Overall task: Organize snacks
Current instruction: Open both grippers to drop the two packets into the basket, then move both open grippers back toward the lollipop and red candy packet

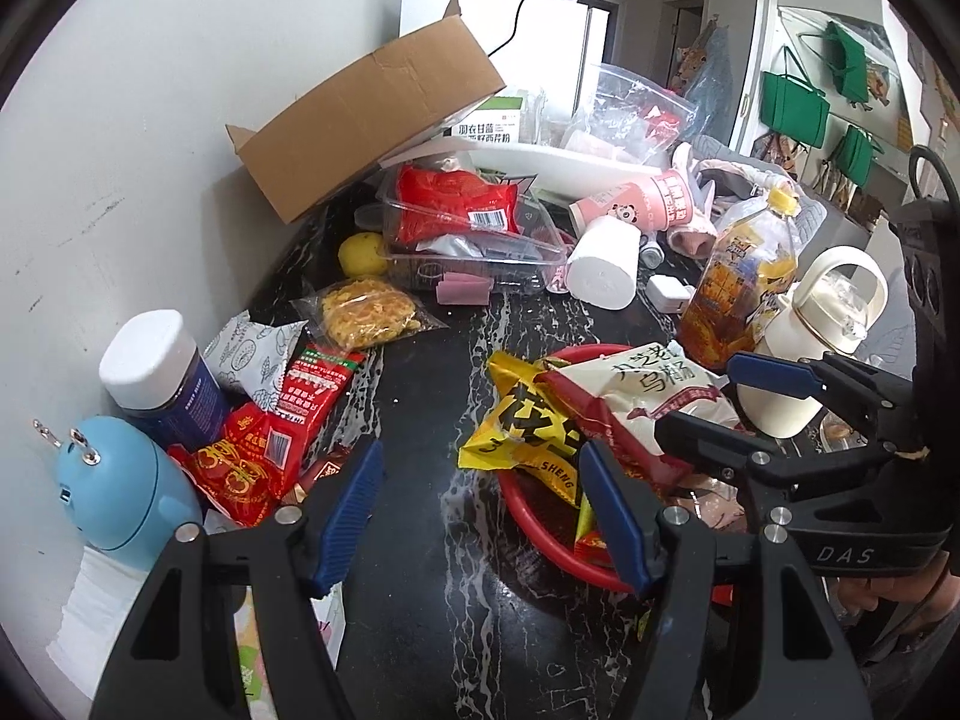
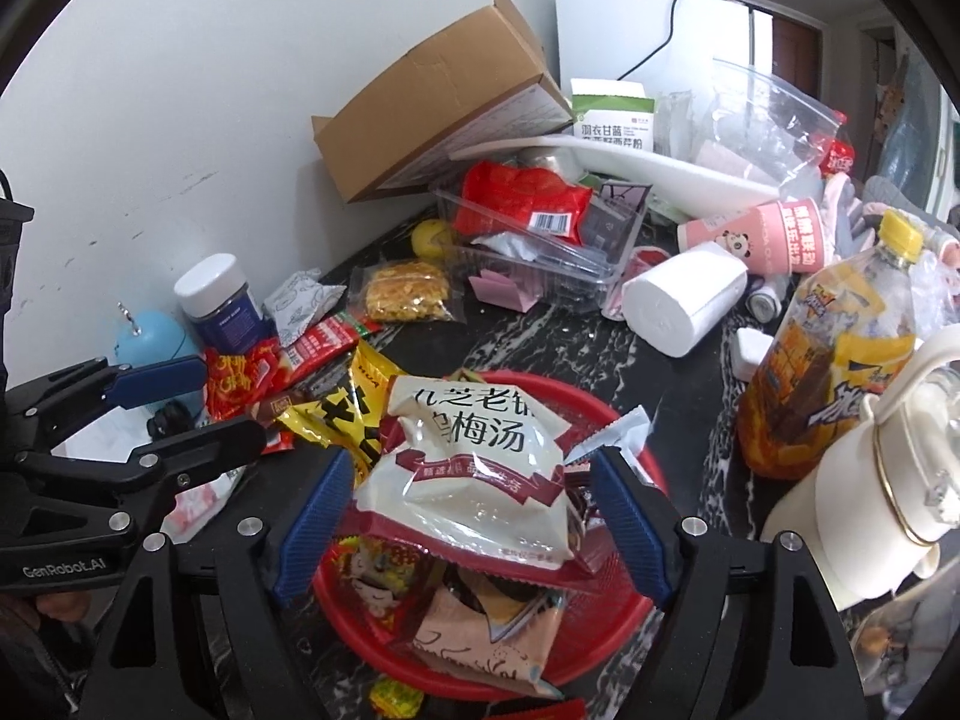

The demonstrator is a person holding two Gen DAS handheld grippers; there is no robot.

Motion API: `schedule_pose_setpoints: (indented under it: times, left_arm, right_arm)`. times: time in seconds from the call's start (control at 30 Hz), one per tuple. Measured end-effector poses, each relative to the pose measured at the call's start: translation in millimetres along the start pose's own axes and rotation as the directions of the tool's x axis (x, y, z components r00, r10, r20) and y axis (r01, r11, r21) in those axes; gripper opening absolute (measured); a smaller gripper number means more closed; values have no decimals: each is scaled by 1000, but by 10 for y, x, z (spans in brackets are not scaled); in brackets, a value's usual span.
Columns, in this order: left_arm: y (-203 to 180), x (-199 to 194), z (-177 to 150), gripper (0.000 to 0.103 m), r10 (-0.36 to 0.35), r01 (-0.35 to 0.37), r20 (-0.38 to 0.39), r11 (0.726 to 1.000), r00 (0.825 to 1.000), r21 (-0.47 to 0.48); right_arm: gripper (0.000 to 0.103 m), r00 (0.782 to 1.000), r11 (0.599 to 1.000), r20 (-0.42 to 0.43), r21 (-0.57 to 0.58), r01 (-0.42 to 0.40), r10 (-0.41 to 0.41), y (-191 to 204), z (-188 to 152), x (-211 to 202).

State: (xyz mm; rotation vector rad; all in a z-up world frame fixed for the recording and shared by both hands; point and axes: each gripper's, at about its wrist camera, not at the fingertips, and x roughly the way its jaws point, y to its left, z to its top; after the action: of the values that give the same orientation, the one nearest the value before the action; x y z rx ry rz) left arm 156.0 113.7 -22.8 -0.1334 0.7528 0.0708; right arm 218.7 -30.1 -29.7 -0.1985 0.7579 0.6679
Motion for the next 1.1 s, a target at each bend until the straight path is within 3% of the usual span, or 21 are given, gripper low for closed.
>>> schedule_pose_setpoints:
  times: [0.57,1.1]
  left_arm:
    - [-448,-593,58,67,-43,34,97,995,994,94]
    - [-895,-1068,-89,67,-126,99,147,978,981,181]
  right_arm:
    - [82,991,997,115,42,64,-69,22,-138,-903]
    - [82,973,987,179,100,126,-142,46,-533,-1638]
